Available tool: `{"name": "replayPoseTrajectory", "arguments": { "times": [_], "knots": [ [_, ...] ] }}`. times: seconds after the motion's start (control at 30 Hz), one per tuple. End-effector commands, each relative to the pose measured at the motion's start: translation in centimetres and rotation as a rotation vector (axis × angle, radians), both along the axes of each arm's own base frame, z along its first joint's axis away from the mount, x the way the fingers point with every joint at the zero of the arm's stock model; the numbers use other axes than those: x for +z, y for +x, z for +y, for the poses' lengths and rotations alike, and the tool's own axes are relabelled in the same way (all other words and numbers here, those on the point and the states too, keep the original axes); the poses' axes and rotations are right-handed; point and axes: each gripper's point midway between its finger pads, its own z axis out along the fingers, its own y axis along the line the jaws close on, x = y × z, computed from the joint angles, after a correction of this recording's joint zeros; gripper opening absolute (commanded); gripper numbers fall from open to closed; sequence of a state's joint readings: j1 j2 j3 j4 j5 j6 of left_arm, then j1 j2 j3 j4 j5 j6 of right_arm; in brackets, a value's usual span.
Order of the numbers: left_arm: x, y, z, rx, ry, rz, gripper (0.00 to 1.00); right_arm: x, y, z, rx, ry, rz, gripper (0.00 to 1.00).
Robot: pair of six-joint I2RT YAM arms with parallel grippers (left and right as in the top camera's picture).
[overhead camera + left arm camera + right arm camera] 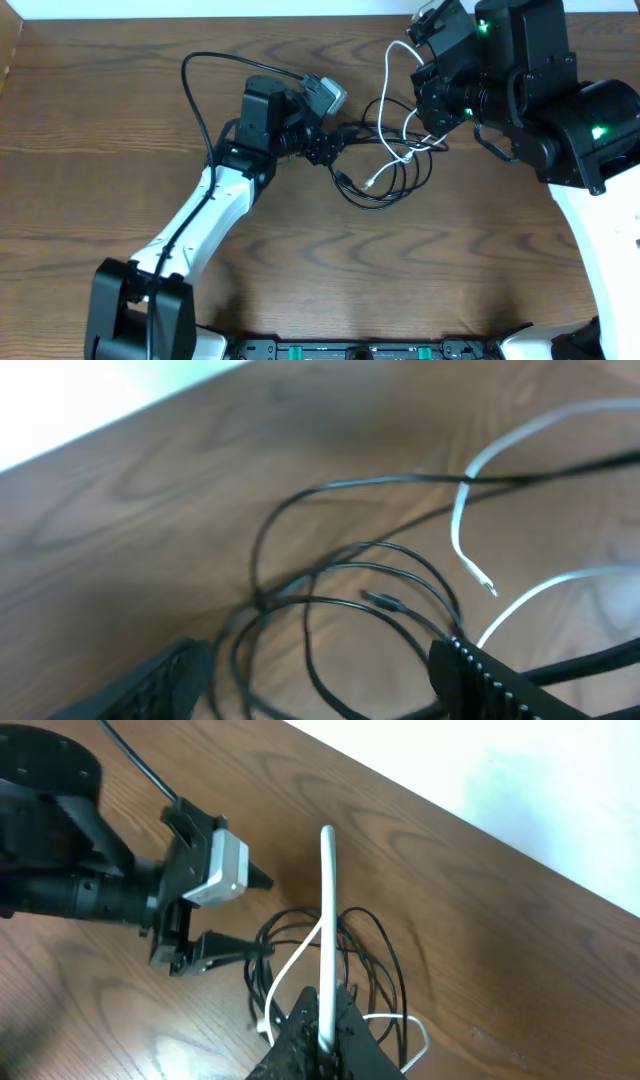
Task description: Untangle cables
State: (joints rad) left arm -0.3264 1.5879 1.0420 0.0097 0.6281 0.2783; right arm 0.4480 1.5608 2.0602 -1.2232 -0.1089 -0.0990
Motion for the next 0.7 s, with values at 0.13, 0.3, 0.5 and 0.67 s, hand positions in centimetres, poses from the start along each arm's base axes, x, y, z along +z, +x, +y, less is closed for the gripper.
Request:
{"name": "replayPoseTrajectory", "arguments": {
  "times": [0.13, 0.3, 0.5, 0.67],
  "knots": [
    [-1.0, -1.4, -0.8, -0.097, -0.018, 0.049, 0.80, 1.4, -0.7, -0.4, 0.010, 0.011, -0.038, 0.01],
    [-1.8, 0.7, 2.6, 0.067, 0.082, 0.038, 0.80, 1.3, -0.7, -0.4, 0.010, 0.009, -0.034, 0.01],
    [-1.1, -1.1, 6.1, 0.078, 0.088, 0.108, 0.77, 1.4, -0.7, -0.4, 0.010, 0.009, -0.035, 0.01],
    [-0.6, -4.2, 6.1, -0.050, 0.044, 0.156, 0.77, 1.4, -0.7, -0.4, 0.010, 0.010, -0.038, 0.01]
  ]
}}
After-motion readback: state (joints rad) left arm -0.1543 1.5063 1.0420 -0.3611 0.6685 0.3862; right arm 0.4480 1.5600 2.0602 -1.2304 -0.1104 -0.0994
